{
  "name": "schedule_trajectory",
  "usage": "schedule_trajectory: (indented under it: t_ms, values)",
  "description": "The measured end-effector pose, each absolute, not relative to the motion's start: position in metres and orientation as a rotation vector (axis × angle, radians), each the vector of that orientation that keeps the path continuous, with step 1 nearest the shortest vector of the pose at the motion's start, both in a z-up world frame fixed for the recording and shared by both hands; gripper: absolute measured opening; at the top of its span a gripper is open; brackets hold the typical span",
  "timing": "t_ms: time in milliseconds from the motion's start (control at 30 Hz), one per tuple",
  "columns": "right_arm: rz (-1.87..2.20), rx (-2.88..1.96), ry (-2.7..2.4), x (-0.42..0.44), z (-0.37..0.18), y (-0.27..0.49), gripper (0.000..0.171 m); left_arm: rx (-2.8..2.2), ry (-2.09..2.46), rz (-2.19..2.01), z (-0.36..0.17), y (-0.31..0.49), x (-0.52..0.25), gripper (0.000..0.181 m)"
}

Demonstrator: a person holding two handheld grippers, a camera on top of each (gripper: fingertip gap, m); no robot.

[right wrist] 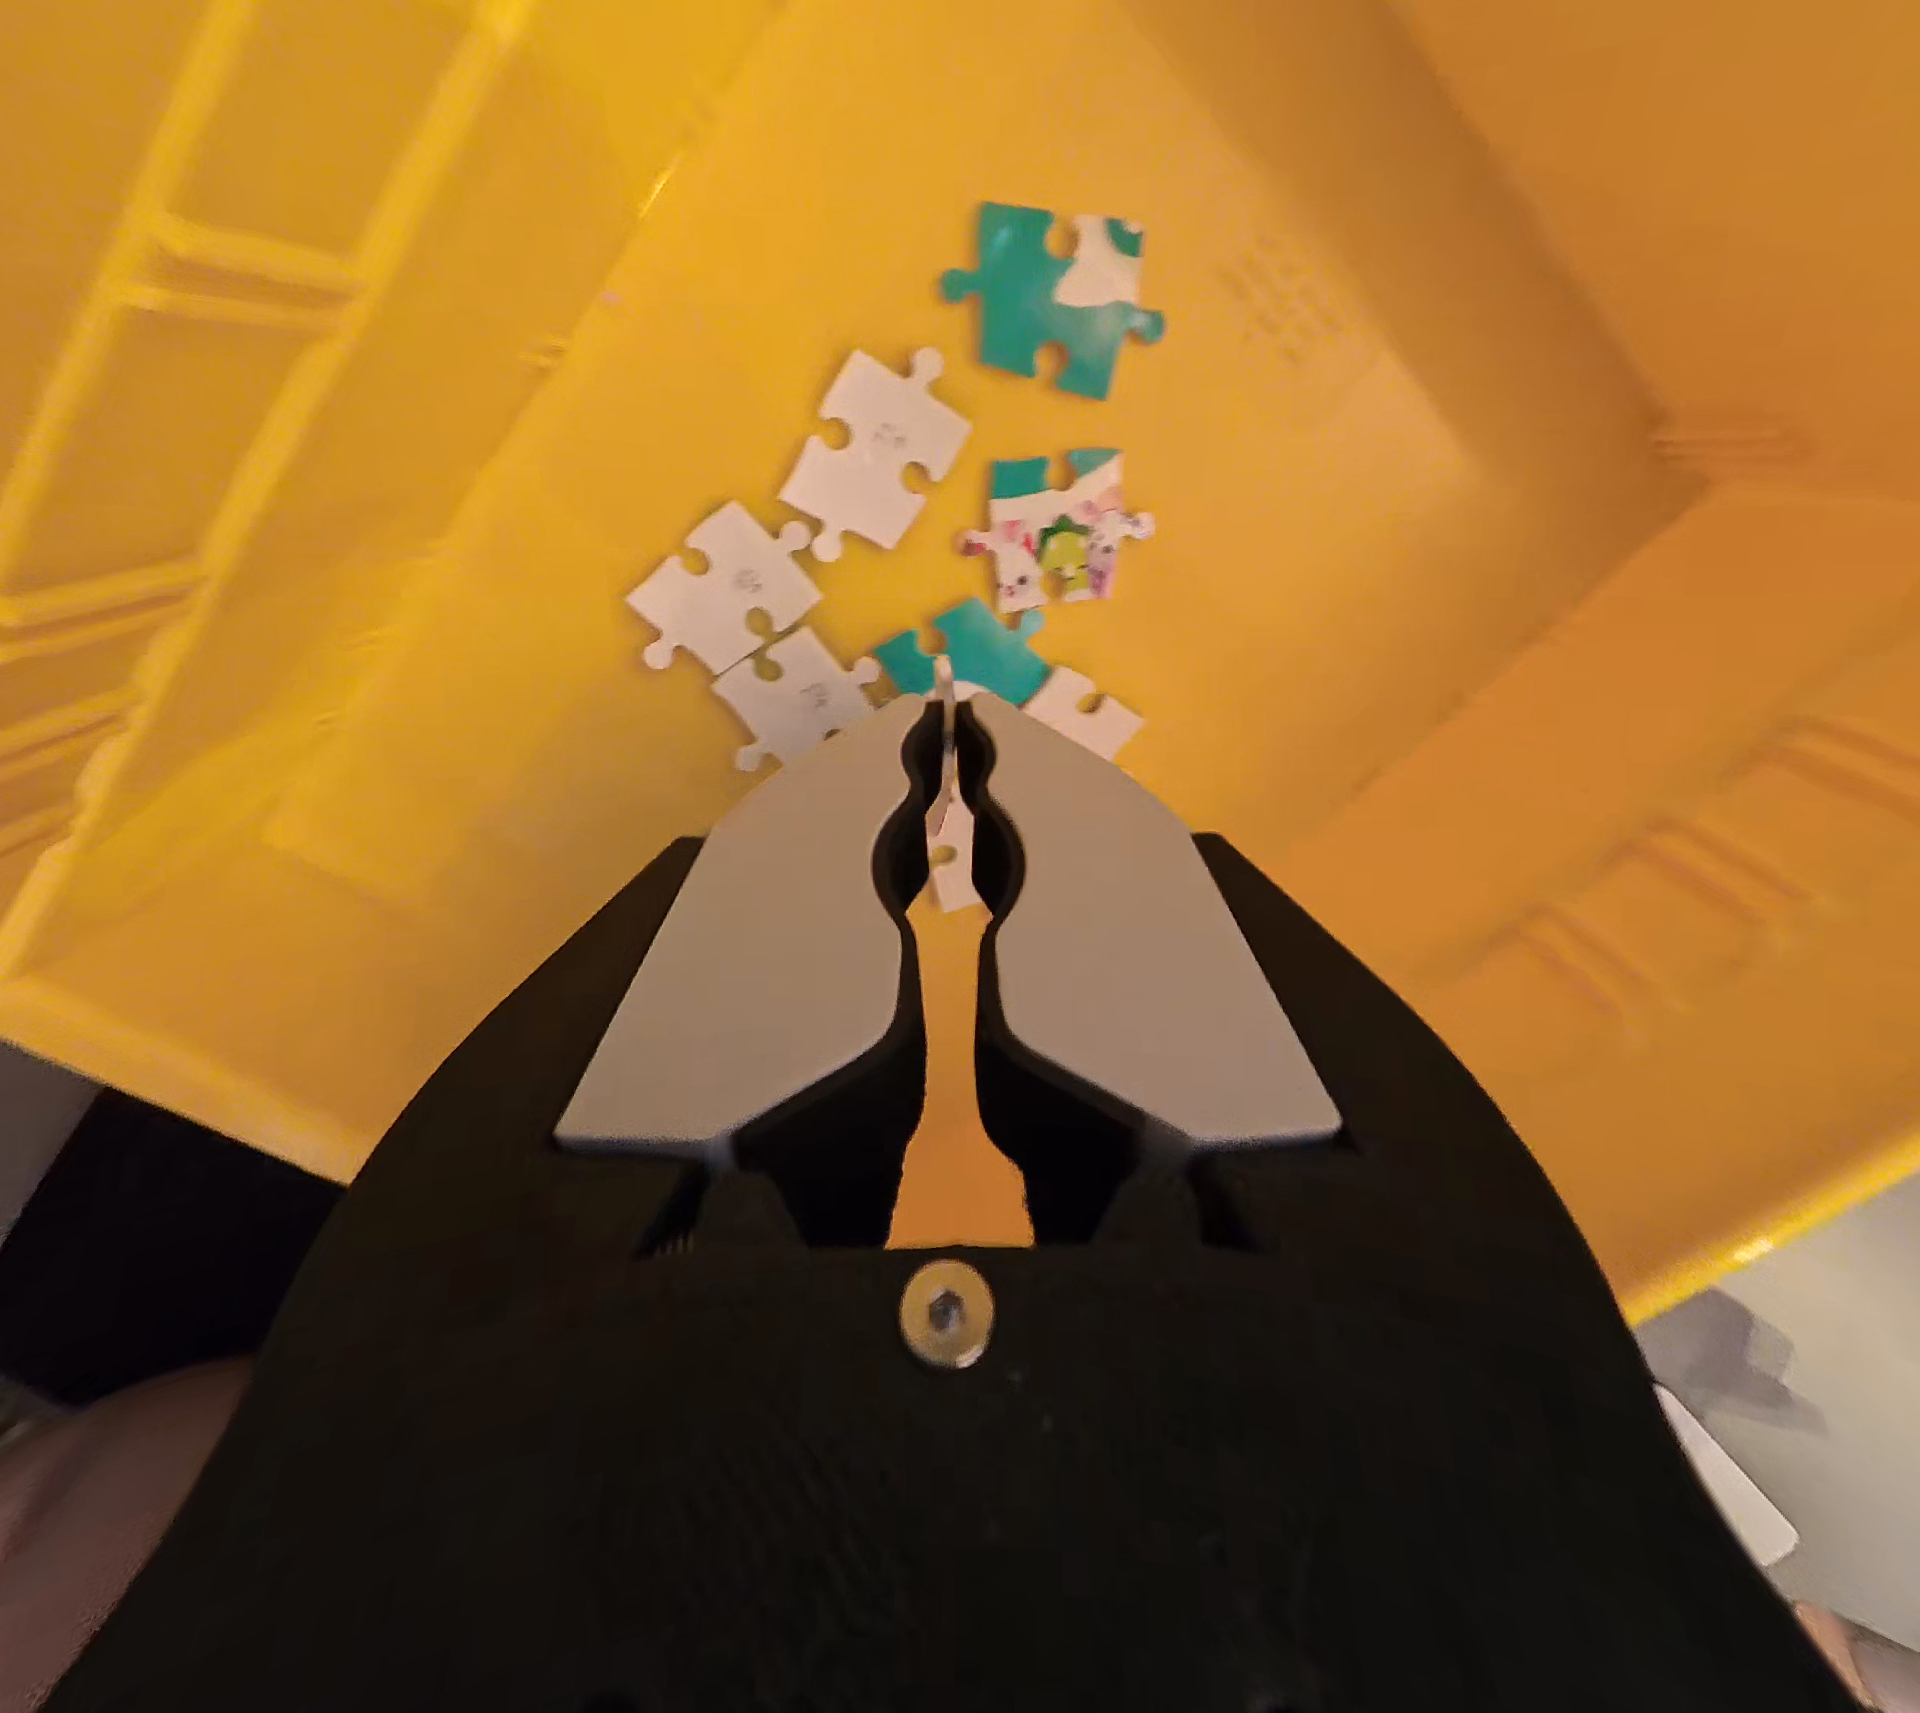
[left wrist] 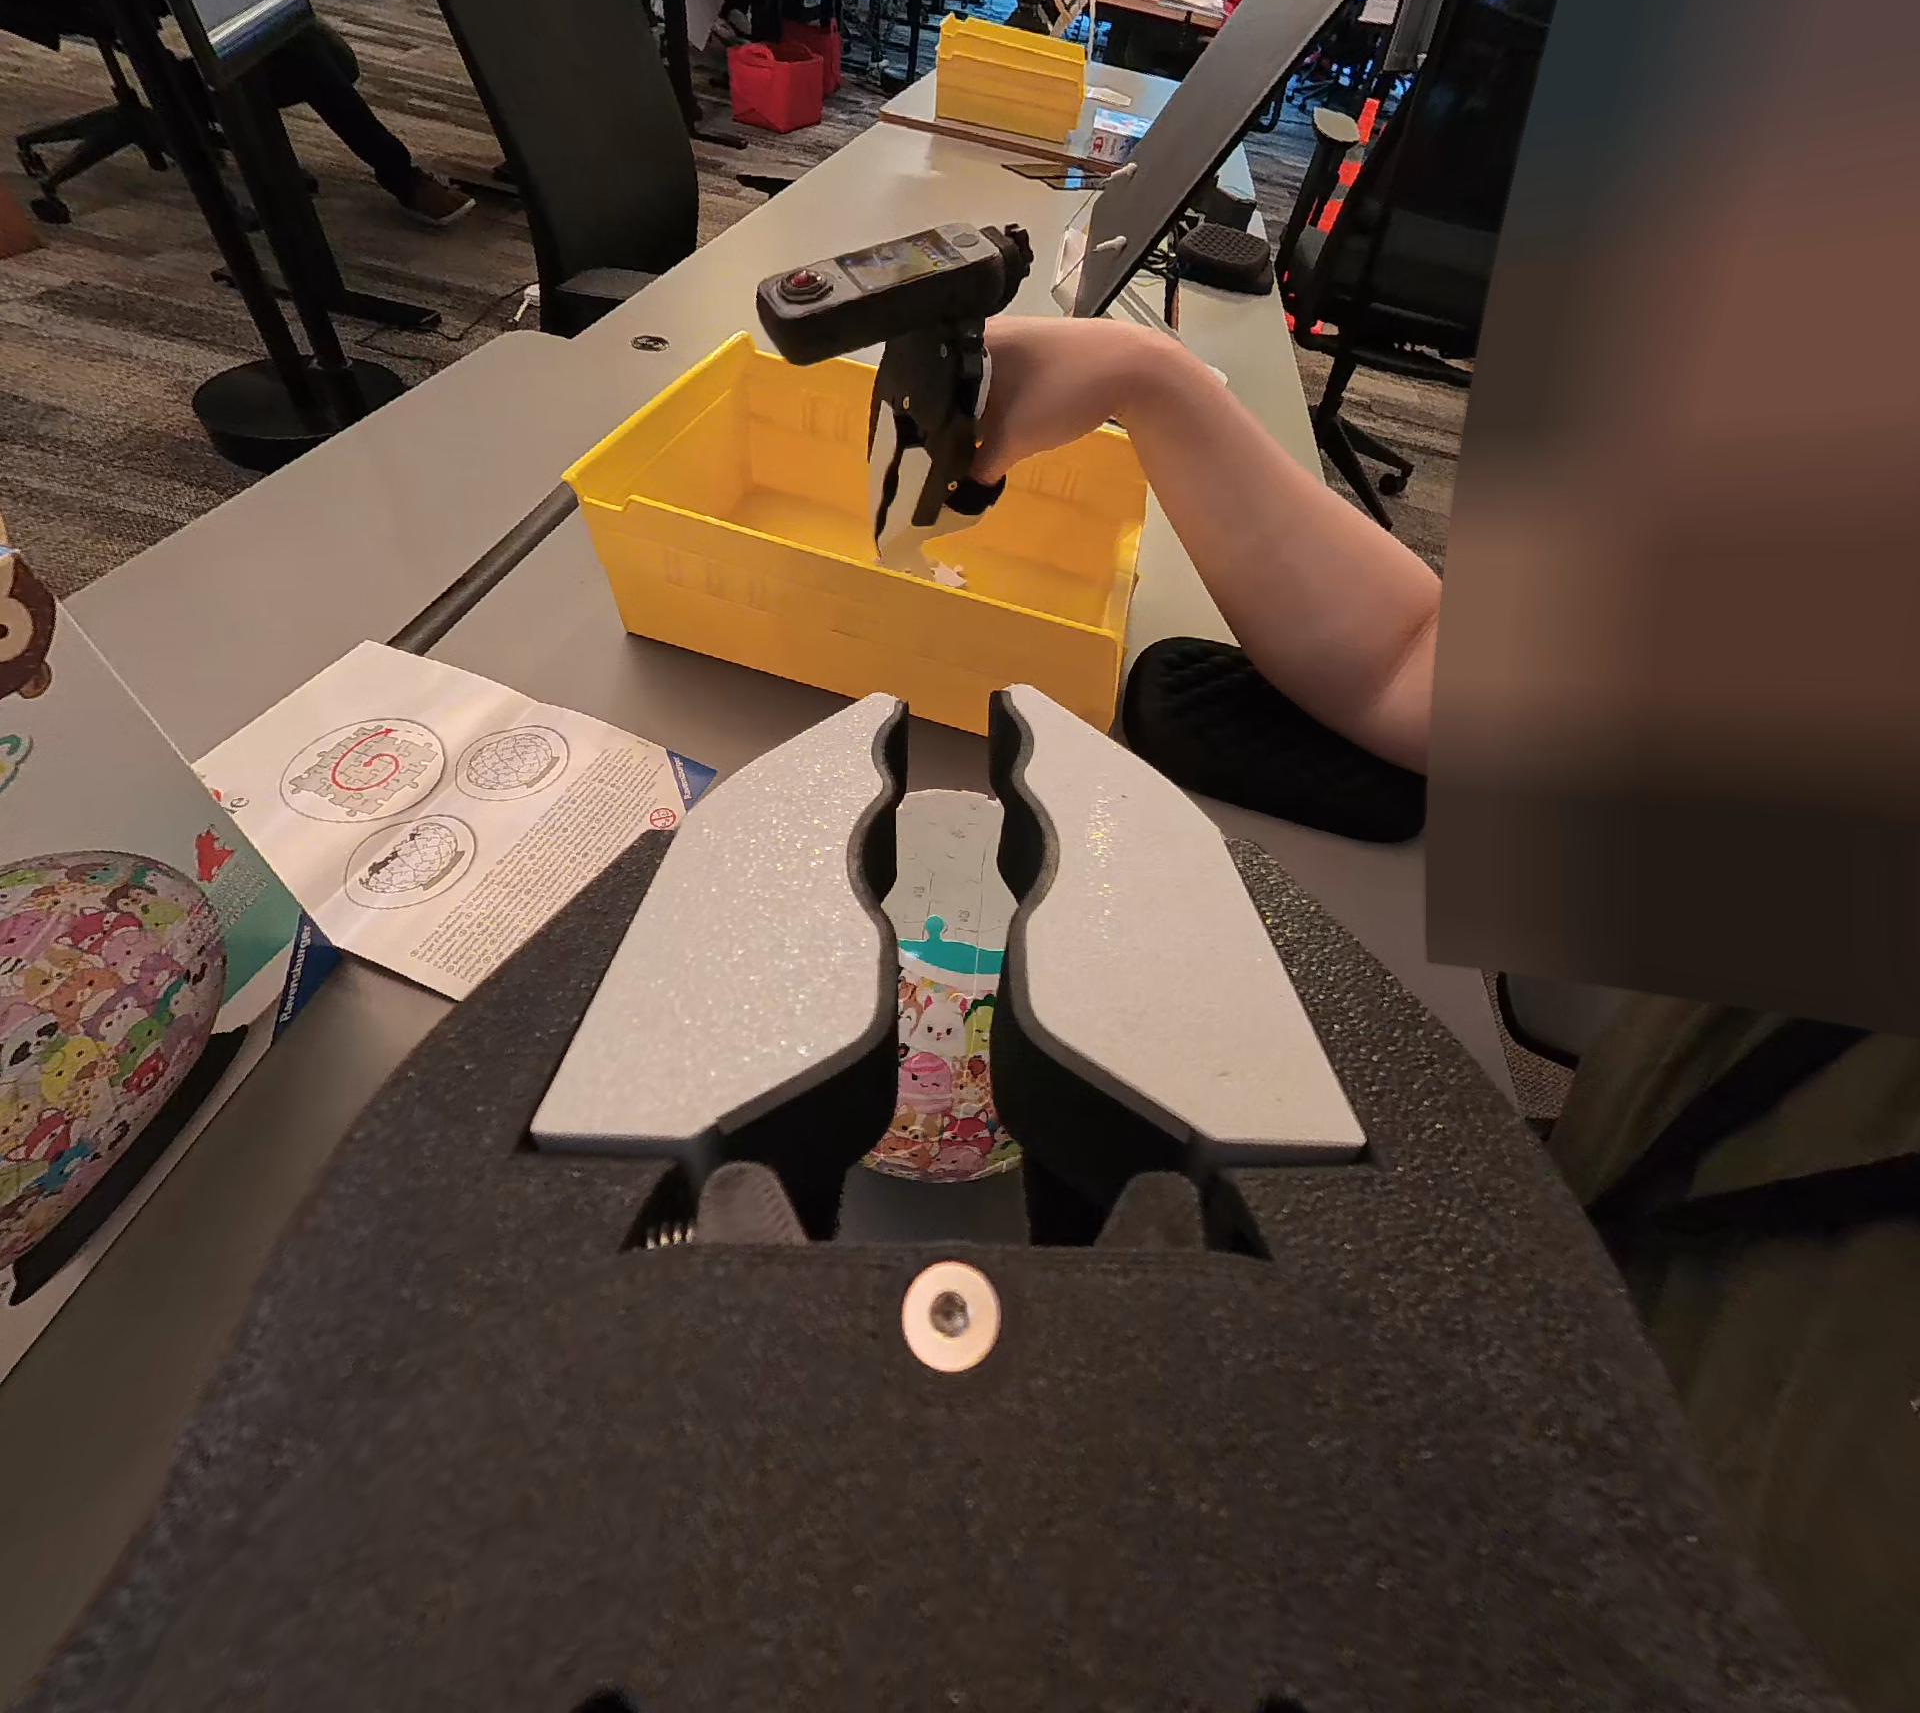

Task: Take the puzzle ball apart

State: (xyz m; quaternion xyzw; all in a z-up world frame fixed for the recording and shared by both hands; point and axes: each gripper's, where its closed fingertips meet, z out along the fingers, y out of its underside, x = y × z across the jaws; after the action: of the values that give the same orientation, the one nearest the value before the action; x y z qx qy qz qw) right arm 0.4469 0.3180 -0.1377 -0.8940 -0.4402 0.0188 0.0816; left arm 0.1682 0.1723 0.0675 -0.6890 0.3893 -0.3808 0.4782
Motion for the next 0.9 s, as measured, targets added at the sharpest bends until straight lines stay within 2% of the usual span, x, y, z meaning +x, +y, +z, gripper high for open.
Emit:
schedule_trajectory:
  t_ms: [233,300,333,433,567,733,800,900]
  values:
    - [-0.001,-2.832,-1.309,0.469,-0.152,0.302,0.005,-1.685,0.959,-0.921,0.067,0.171,0.167,0.016]
    - [0.006,-2.795,-1.253,0.466,-0.145,0.309,0.02,-1.689,0.956,-0.899,0.067,0.173,0.164,0.019]
    - [0.003,-2.769,-1.239,0.465,-0.139,0.312,0.021,-1.686,0.958,-0.888,0.067,0.174,0.162,0.021]
    - [0.017,-2.624,-1.219,0.456,-0.11,0.319,0.019,-1.685,0.983,-0.846,0.065,0.177,0.154,0.023]
    - [0.122,-2.29,-1.165,0.422,-0.041,0.324,0.014,-1.755,1.064,-0.723,0.041,0.186,0.131,0.024]
    - [0.48,-1.612,-1.386,0.307,0.049,0.264,0.013,-1.798,1.178,-0.639,0.018,0.187,0.115,0.026]
    - [0.801,-1.506,-1.508,0.261,0.054,0.213,0.013,-1.766,1.241,-0.668,0.014,0.18,0.118,0.026]
    - [1.133,-1.649,-1.553,0.221,0.037,0.178,0.011,-1.746,1.357,-0.655,0.0,0.171,0.118,0.031]
